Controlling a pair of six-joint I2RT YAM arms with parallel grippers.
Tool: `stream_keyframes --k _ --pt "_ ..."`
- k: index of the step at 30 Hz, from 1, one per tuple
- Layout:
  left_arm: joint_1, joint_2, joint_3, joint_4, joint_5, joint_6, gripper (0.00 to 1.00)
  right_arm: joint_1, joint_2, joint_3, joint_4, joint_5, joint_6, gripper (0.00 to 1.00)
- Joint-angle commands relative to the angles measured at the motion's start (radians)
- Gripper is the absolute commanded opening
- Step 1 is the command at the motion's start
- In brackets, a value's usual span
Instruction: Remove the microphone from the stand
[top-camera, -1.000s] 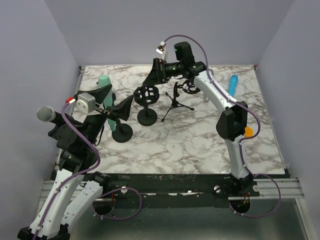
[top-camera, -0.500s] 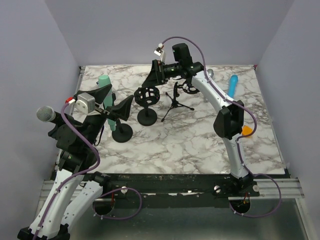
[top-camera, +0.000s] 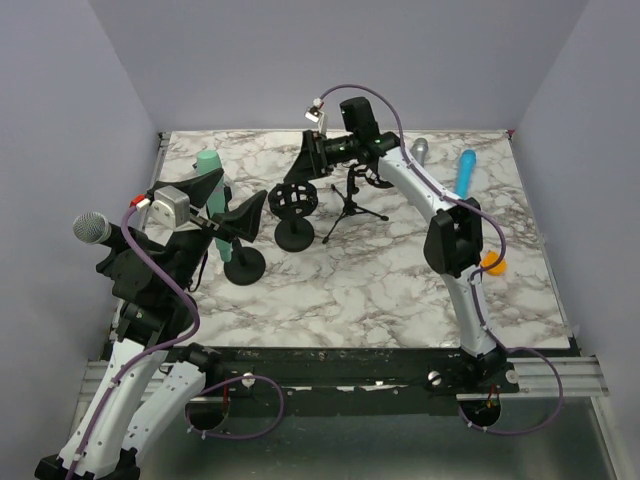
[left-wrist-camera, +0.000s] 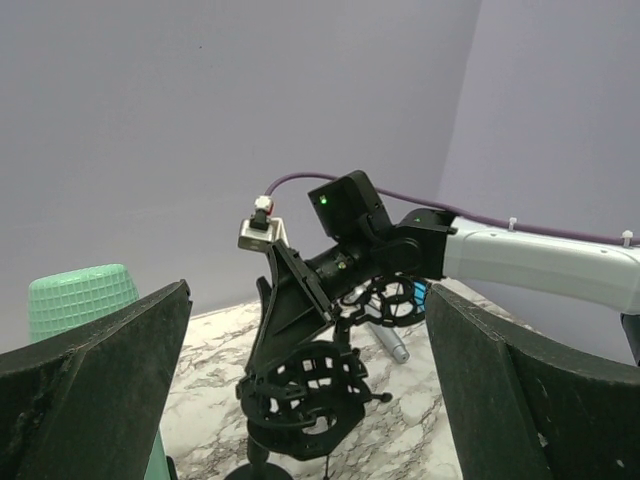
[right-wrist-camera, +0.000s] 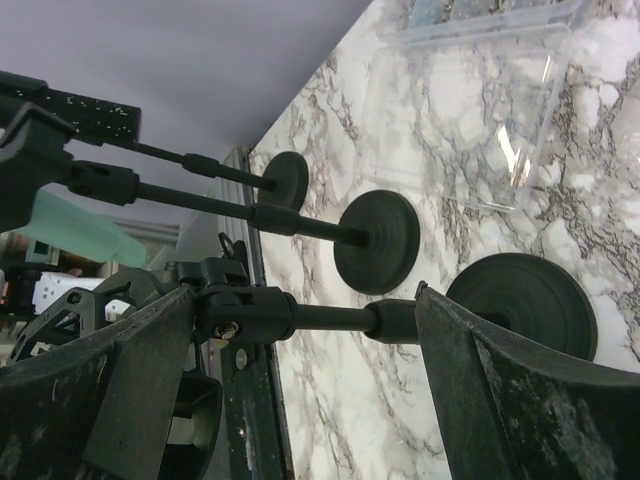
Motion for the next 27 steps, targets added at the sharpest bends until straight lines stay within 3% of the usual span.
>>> stream_keyframes --k 1,21,27 --pt "0.005 -0.004 0.029 -0.003 0.025 -0.003 0.99 0.009 0.096 -0.054 -0.051 0.098 -0.078 0.89" --pt "0.007 0.0 0.029 -0.001 0.029 -0.003 0.99 0.012 0.155 0.022 -0.127 0.221 -0.128 0.87" --pt "0.006 0.011 0.03 -0.003 0.033 -0.006 0.99 0.015 0.086 0.14 -0.144 0.318 -0.007 0.98"
